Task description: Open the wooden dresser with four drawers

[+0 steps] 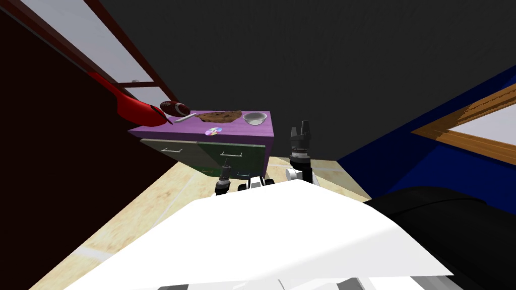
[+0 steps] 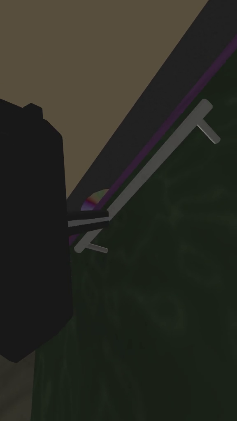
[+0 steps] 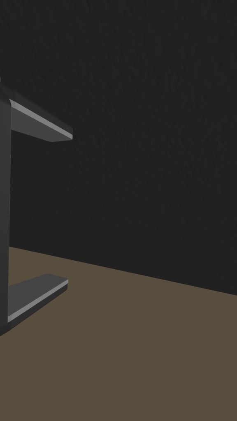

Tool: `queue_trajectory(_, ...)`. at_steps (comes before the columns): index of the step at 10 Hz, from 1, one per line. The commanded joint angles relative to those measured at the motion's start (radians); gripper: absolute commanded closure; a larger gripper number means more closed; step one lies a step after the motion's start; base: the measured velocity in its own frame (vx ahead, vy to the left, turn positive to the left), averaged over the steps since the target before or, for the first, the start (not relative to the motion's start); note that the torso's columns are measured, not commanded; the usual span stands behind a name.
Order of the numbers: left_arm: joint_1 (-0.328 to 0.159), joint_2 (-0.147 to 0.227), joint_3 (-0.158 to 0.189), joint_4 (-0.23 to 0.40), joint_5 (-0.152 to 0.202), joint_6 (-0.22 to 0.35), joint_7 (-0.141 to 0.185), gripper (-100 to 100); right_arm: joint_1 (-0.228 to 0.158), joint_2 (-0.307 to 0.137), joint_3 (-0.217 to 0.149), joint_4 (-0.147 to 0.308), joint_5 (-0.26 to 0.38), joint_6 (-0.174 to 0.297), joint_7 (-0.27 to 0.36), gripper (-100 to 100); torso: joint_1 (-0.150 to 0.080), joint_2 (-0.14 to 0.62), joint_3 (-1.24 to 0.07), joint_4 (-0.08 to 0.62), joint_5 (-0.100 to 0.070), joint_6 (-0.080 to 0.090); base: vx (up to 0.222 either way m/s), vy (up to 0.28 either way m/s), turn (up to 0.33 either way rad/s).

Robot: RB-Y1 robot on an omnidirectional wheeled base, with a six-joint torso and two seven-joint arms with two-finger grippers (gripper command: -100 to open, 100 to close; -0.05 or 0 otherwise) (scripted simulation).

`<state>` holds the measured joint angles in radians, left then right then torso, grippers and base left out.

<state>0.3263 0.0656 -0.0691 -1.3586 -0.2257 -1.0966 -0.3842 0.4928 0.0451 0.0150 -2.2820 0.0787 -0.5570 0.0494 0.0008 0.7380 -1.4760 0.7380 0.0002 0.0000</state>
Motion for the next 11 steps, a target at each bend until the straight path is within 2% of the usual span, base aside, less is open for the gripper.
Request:
queue_trajectory(1,0.010,-0.001,-0.001,0.014,0.000,-0.023,-0.005,100,0.000,0.000,0.000,0.000,0.000,0.000,0.000,0,-0.001,0.000,0.000,0.000,0.000,0.000,0.000,0.009,-0.002)
queue_trajectory(2,0.010,0.028,-0.002,0.010,0.000,-0.026,-0.006,-100,0.000,0.000,0.000,0.000,0.000,0.000,0.000,0,-0.002,0.000,0.000,0.000,0.000,0.000,-0.004,-0.006,0.000)
queue_trajectory(3,0.009,0.045,-0.002,0.002,-0.001,-0.021,-0.005,-100,0.000,0.000,0.000,0.000,0.000,0.000,0.000,0,-0.002,0.000,0.000,0.000,-0.001,0.000,-0.009,-0.022,0.002)
queue_trajectory(6,-0.007,0.050,-0.004,-0.041,0.000,0.033,0.006,-100,0.000,0.000,0.000,0.000,0.000,0.000,0.000,0,-0.004,0.002,0.001,0.000,-0.001,0.000,-0.044,-0.087,0.005)
queue_trajectory(8,-0.014,-0.001,-0.004,-0.049,0.001,0.057,0.011,-100,0.000,0.000,0.000,0.000,0.000,0.000,0.000,0,-0.001,0.000,0.000,0.000,0.000,0.000,-0.035,-0.079,0.003)
queue_trajectory(9,-0.014,0.010,-0.005,-0.045,0.000,0.051,0.009,-100,0.000,0.000,0.000,0.000,0.000,0.000,0.000,0,0.001,-0.001,-0.001,0.000,0.000,0.000,-0.012,-0.030,0.000)
queue_trajectory(11,-0.037,0.013,-0.001,-0.076,0.000,0.104,0.020,-100,0.000,0.000,0.000,0.000,0.000,0.000,0.000,0,0.002,-0.001,-0.001,0.000,0.001,0.000,-0.004,-0.020,-0.002)
